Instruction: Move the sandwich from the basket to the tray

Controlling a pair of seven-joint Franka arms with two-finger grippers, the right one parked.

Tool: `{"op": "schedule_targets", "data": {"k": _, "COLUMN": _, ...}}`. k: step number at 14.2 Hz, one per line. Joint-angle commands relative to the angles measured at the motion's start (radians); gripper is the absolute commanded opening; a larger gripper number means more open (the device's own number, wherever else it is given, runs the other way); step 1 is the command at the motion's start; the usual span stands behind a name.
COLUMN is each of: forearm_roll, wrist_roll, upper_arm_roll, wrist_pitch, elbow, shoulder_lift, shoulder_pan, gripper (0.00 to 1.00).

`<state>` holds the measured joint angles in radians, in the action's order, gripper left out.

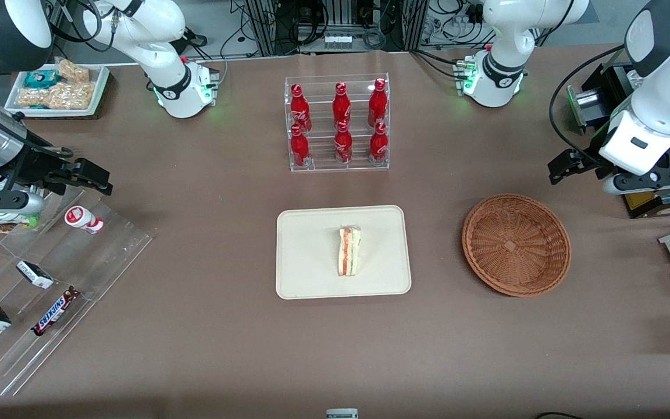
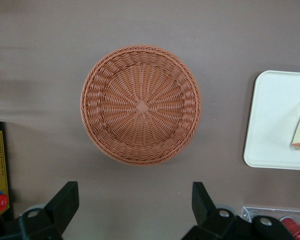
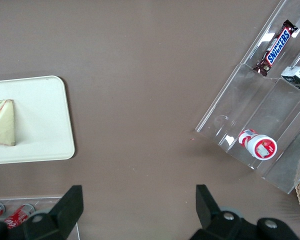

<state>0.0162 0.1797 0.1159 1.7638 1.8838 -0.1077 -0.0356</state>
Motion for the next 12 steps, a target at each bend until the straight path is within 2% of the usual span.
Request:
{"op": "schedule_targets", "data": {"k": 1, "forearm_roll": -0.004, "wrist_roll": -0.057, "upper_arm_roll": 0.008, "wrist_pitch": 0.002, "elbow": 0.003, "shoulder_lift": -0.015, "shoulder_pan": -0.055, "gripper": 1.00}}
{"op": "schedule_targets", "data": {"k": 3, "forearm_roll": -0.039, "wrist_roll": -0.054, "upper_arm_roll": 0.008, "wrist_pitch": 0.002, "elbow": -0.005, "shoulder_lift": -0.015, "shoulder_pan": -0.078, "gripper": 1.00}}
{"op": "schedule_targets", "data": {"k": 12, "forearm_roll": -0.042, "wrist_roll": -0.084, "upper_arm_roll": -0.035, "wrist_pitch": -0.053, "elbow": -0.052, "shoulder_lift": -0.029, "shoulder_pan": -0.113, "gripper": 1.00}}
